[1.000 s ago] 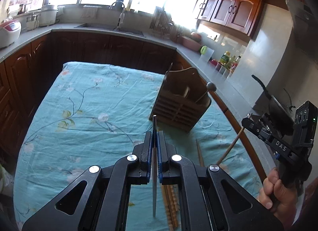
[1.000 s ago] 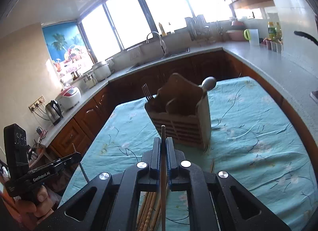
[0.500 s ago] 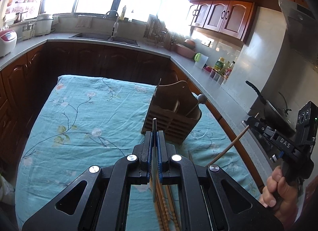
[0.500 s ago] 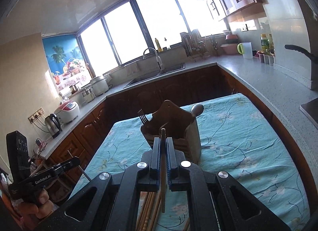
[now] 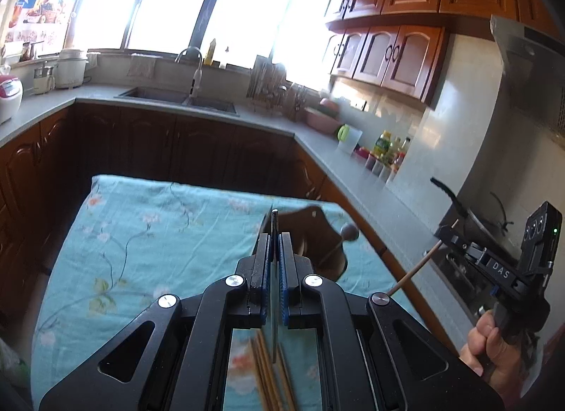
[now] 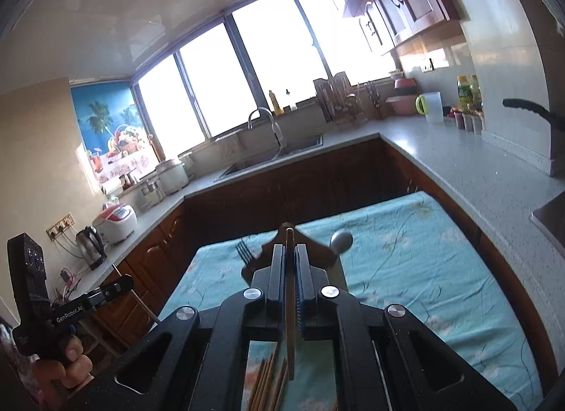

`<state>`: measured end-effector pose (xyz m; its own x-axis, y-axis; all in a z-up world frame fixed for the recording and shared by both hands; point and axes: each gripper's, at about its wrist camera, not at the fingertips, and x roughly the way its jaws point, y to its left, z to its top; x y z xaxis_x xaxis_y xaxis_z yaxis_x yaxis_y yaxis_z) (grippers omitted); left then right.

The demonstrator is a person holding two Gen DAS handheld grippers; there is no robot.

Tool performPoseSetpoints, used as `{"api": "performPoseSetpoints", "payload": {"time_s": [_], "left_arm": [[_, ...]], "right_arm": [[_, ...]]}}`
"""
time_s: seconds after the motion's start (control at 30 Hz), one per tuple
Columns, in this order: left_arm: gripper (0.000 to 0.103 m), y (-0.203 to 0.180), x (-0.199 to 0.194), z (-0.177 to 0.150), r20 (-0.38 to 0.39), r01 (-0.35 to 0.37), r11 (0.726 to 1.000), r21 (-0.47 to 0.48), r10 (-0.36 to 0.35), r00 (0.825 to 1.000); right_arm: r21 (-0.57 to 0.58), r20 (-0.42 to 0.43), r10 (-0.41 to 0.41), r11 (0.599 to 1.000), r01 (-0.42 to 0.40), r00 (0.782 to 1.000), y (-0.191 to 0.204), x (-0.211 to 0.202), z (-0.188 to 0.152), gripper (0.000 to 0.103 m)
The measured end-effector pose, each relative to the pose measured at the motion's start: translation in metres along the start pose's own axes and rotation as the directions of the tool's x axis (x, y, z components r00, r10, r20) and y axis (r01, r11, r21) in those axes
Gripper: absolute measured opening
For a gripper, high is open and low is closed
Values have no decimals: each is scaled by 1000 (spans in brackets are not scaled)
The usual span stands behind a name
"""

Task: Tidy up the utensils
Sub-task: 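Lift the knife with the left tool into the holder while the right tool inserts the chopsticks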

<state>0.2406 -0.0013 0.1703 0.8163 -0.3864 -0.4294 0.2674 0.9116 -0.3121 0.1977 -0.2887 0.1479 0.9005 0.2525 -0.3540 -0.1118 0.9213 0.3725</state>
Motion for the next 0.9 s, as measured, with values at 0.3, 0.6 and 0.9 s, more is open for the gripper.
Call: {"api": "performPoseSetpoints", "payload": {"time_s": [0.3, 0.6, 0.9], "left_arm": [[4, -10, 28, 61, 123, 3, 1000, 4, -3, 992], [4, -10, 85, 75, 138, -31, 999, -14, 32, 990], [4, 0, 132, 38, 110, -82, 996, -18, 83, 990]], "right_arm": [[2, 121, -13, 1000, 13, 993, -4, 14, 54, 5], [-19, 135, -60, 998, 63, 989, -10, 55, 66, 5], [-12, 102, -92, 995, 94, 990, -22, 85, 29, 5]]}}
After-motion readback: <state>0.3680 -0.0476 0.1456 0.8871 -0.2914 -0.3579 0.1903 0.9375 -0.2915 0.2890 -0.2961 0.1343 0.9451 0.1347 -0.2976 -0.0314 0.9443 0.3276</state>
